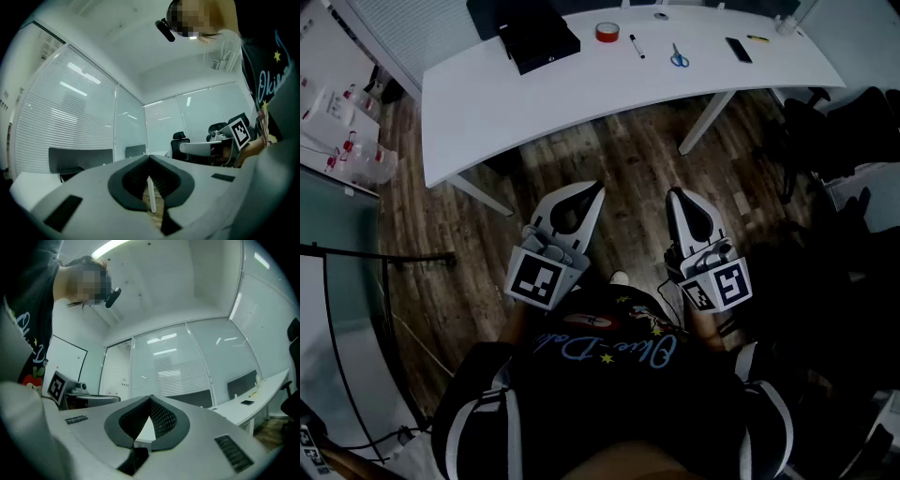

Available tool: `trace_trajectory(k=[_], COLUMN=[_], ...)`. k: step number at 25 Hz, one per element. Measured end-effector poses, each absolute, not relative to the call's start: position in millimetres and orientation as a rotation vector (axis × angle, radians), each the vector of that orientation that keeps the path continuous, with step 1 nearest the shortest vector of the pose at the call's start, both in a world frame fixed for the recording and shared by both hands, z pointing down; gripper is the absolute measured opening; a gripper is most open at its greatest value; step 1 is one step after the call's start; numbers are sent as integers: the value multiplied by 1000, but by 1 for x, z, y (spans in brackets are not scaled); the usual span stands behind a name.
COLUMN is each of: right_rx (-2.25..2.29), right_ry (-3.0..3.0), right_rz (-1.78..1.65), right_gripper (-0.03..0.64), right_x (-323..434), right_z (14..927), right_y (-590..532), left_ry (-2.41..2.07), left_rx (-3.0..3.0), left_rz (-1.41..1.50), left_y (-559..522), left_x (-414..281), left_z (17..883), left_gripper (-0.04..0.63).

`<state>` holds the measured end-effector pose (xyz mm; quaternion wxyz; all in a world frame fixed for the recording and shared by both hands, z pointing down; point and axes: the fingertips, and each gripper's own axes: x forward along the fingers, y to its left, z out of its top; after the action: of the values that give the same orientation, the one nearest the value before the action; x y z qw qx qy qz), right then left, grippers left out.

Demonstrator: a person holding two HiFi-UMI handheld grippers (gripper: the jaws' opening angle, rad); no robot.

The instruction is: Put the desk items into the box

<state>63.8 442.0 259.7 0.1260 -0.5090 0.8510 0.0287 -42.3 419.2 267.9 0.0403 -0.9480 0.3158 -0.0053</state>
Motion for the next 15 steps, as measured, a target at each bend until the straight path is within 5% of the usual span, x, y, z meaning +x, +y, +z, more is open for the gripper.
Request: trace_trajectory(k=[15], right_rx=[-1465], right_ry=[2450], right_rz=[88], right_gripper=[20], right_x=[84], right_z=[265], right_y=[443], left_ry=[983], left_rx=[-2919], left_rz=[-66], left_y=[418], left_x=[-30], left_z=[275], left_gripper=[-5])
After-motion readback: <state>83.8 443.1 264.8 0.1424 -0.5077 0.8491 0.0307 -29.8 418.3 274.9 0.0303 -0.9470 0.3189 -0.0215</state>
